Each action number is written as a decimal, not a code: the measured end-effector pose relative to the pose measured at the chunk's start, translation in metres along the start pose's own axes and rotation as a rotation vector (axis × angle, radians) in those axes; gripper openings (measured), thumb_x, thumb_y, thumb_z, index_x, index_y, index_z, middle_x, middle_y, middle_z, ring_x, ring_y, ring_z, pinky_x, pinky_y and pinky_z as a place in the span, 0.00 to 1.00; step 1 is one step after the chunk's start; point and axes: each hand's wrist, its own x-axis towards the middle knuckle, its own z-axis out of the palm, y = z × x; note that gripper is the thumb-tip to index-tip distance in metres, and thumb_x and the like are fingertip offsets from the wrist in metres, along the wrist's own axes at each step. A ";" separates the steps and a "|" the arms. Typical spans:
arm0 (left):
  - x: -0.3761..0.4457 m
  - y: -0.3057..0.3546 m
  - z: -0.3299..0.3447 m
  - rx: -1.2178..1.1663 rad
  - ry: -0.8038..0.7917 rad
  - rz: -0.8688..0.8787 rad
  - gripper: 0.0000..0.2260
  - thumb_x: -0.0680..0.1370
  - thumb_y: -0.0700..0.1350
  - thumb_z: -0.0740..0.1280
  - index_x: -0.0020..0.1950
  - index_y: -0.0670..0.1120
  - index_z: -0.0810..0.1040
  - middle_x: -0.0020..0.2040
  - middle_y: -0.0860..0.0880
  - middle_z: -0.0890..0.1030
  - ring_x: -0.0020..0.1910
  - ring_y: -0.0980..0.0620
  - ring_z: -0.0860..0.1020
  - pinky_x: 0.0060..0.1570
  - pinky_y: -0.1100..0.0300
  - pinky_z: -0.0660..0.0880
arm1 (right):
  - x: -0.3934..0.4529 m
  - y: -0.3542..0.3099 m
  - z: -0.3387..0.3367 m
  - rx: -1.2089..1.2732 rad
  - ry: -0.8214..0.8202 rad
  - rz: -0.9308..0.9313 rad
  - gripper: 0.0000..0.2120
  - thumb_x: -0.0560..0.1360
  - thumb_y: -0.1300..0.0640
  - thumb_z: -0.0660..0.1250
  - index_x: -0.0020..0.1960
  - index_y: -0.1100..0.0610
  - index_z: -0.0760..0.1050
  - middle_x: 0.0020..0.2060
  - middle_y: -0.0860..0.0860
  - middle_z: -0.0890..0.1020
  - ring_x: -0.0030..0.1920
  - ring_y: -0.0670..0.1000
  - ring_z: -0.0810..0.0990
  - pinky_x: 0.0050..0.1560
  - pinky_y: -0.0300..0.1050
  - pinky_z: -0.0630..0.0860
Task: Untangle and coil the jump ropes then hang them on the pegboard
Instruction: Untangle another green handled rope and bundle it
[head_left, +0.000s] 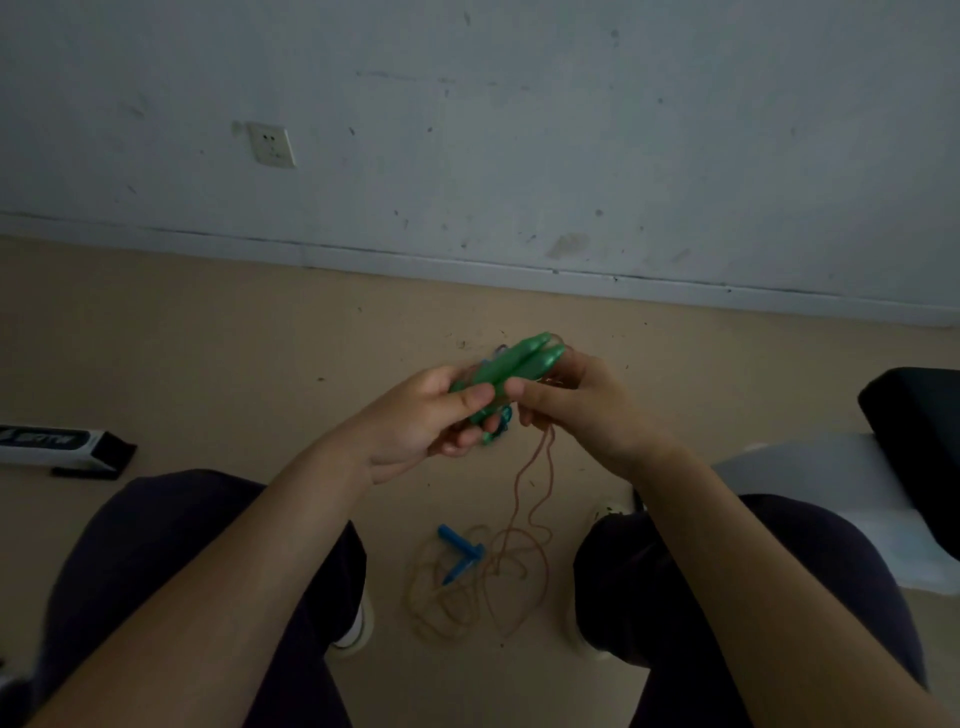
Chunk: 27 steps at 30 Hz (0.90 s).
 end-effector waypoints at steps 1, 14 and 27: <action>0.001 -0.001 0.000 -0.012 0.024 0.013 0.27 0.77 0.48 0.66 0.75 0.45 0.68 0.40 0.46 0.77 0.31 0.56 0.71 0.27 0.65 0.67 | 0.000 0.001 0.002 -0.003 0.003 0.002 0.09 0.71 0.53 0.72 0.50 0.54 0.81 0.33 0.46 0.81 0.33 0.45 0.77 0.34 0.38 0.74; 0.005 -0.002 0.008 0.047 0.230 0.109 0.06 0.84 0.44 0.61 0.57 0.44 0.74 0.35 0.49 0.80 0.27 0.55 0.73 0.25 0.64 0.67 | 0.003 0.002 0.018 -0.247 0.144 0.009 0.17 0.79 0.48 0.63 0.41 0.59 0.79 0.25 0.48 0.76 0.24 0.43 0.70 0.27 0.36 0.67; 0.009 -0.003 -0.003 0.272 0.418 0.107 0.07 0.84 0.51 0.62 0.56 0.48 0.71 0.39 0.46 0.76 0.25 0.60 0.72 0.24 0.66 0.67 | -0.005 -0.005 0.022 -0.349 -0.068 0.073 0.20 0.82 0.50 0.61 0.37 0.62 0.75 0.27 0.53 0.80 0.29 0.50 0.78 0.36 0.42 0.75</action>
